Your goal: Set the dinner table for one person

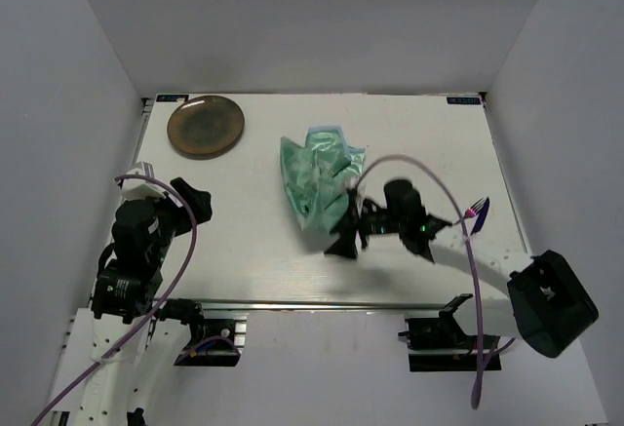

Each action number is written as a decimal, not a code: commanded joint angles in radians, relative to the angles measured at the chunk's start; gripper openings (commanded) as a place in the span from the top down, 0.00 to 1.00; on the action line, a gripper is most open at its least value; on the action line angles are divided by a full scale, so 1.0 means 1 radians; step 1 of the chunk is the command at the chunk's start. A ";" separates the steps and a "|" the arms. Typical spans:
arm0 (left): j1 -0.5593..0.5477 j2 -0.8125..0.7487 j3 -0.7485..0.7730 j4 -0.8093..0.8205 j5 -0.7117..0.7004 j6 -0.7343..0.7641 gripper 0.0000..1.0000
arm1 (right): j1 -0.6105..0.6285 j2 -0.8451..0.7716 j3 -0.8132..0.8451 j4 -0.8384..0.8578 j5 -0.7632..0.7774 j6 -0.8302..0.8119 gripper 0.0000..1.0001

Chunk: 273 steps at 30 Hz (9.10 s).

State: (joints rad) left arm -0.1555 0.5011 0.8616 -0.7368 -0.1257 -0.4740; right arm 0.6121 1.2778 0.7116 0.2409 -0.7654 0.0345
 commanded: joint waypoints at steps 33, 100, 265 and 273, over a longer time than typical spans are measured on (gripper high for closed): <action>-0.015 0.157 -0.036 0.051 0.061 -0.127 0.02 | 0.101 0.628 0.810 -0.642 1.209 0.743 0.23; -0.012 0.629 0.466 0.139 0.038 -0.519 1.00 | -0.273 -0.385 0.329 -0.609 1.150 0.682 1.00; 0.384 1.453 0.148 1.484 0.362 -0.824 1.00 | -0.368 -0.549 -0.201 0.078 -0.216 0.588 0.11; 0.404 1.412 0.189 1.557 0.492 -0.833 1.00 | -0.370 -0.560 -0.202 0.038 -0.192 0.567 0.11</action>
State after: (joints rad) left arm 0.2432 2.0514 0.9997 0.6033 0.2607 -1.2907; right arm 0.2436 0.7311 0.4992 0.2859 -0.9695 0.6239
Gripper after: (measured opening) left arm 0.180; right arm 0.890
